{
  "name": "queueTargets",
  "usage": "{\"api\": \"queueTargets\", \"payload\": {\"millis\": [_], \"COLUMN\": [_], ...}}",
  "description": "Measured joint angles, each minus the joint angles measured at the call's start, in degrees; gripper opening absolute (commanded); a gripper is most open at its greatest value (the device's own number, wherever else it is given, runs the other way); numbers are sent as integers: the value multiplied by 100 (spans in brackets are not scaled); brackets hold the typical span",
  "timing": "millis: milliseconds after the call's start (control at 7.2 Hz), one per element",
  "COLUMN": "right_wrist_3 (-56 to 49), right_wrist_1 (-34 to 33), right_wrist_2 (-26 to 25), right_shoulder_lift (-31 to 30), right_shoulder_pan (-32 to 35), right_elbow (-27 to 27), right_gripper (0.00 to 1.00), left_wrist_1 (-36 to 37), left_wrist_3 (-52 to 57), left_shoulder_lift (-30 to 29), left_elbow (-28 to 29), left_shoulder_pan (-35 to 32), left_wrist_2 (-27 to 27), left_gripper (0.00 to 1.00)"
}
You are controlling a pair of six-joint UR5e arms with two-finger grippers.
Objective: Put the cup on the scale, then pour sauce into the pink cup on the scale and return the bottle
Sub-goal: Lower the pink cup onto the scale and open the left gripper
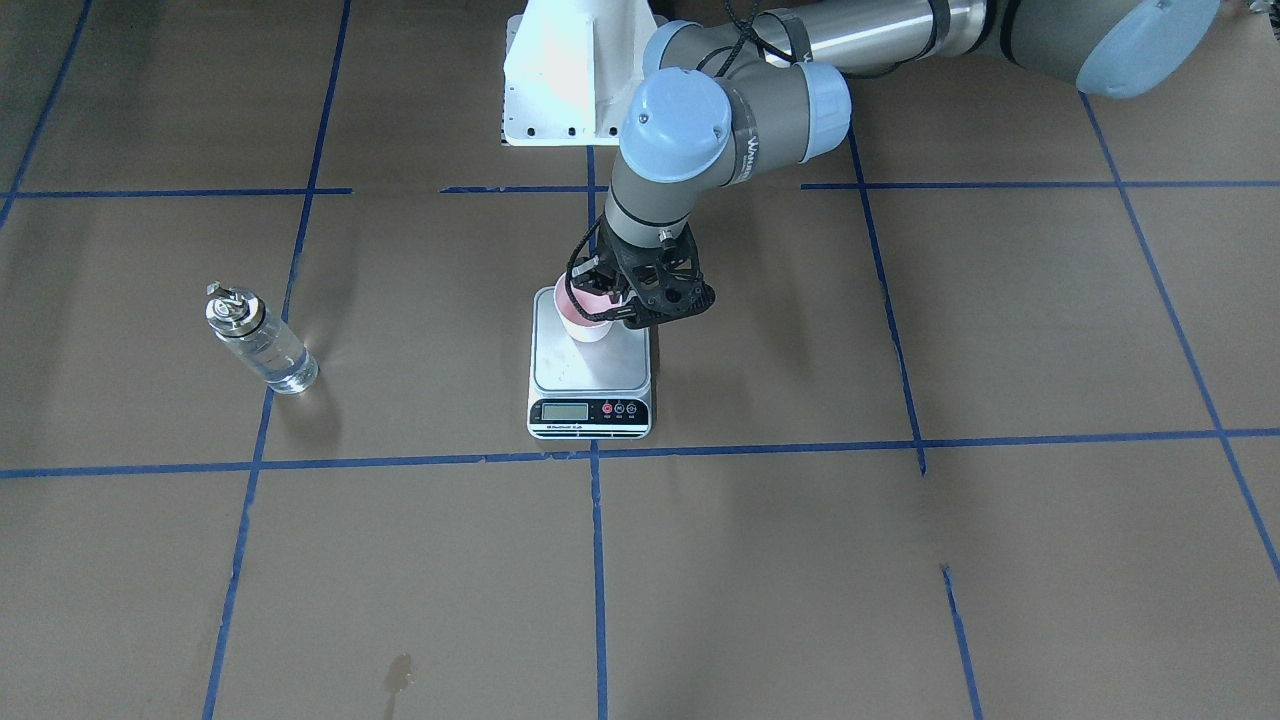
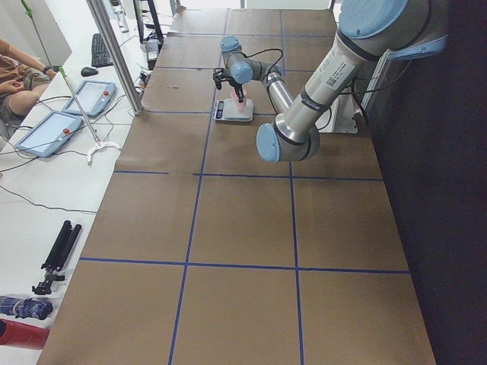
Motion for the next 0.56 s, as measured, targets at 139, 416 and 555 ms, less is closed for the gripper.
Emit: {"api": "queueTargets", "payload": {"millis": [139, 416, 555], "right_wrist_3": [4, 11, 16], "right_wrist_1": [0, -6, -18], "right_wrist_2": [-1, -1, -3], "right_shoulder_lift": [4, 7, 10], "right_shoulder_pan": [0, 0, -3], "right_elbow": [-3, -1, 16], "right_gripper": [100, 100, 100], "left_wrist_1": [-83, -150, -129], "left_wrist_3": [1, -3, 3], "left_shoulder_lift": [-1, -3, 4], "left_elbow": [-1, -47, -142], "left_shoulder_pan": [-2, -12, -30], "left_wrist_2": [78, 281, 318], "left_gripper": [100, 100, 100]}}
